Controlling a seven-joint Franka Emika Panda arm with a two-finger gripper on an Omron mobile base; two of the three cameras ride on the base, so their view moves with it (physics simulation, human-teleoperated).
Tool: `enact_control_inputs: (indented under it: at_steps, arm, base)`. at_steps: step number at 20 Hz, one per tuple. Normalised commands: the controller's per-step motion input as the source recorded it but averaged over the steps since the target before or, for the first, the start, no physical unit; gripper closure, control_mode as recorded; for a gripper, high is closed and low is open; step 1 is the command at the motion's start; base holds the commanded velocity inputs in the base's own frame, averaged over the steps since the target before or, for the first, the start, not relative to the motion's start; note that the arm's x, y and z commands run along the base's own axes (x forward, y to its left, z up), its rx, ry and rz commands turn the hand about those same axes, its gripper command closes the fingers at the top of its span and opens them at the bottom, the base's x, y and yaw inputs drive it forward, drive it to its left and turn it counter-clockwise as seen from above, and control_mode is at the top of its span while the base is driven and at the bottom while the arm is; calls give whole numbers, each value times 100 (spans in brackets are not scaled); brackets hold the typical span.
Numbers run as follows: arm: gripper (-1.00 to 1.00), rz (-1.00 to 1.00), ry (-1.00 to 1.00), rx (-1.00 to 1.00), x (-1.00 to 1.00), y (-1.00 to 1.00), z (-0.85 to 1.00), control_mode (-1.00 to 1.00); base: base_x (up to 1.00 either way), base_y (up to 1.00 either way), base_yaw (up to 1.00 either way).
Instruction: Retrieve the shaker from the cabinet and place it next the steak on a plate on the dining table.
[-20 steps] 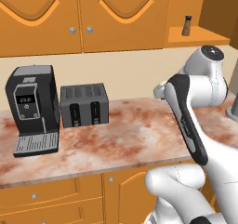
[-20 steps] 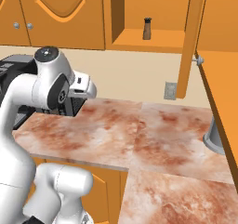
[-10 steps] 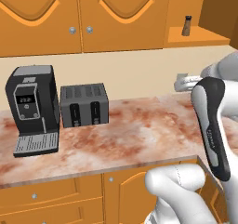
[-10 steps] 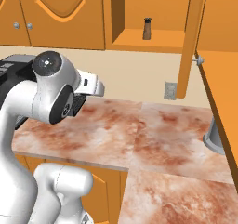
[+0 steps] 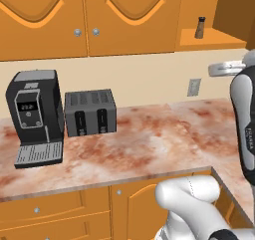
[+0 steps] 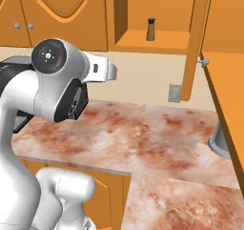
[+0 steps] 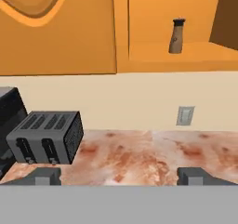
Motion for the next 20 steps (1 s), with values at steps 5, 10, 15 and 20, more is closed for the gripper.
enact_control_inputs:
  at_steps: [5,10,15,20]
  arm:
    - [-100,-1,-15,0,-3,-33,48,-100]
    - [-100,-13,-8,0,9,-21,36,-100]
    - [-100,-7,-1,0,27,-1,17,-100]
    - [-100,-1,-4,0,25,-8,13,-100]
  base:
    - [0,0,0]
    - [0,0,0]
    - [0,0,0]
    - [0,0,0]
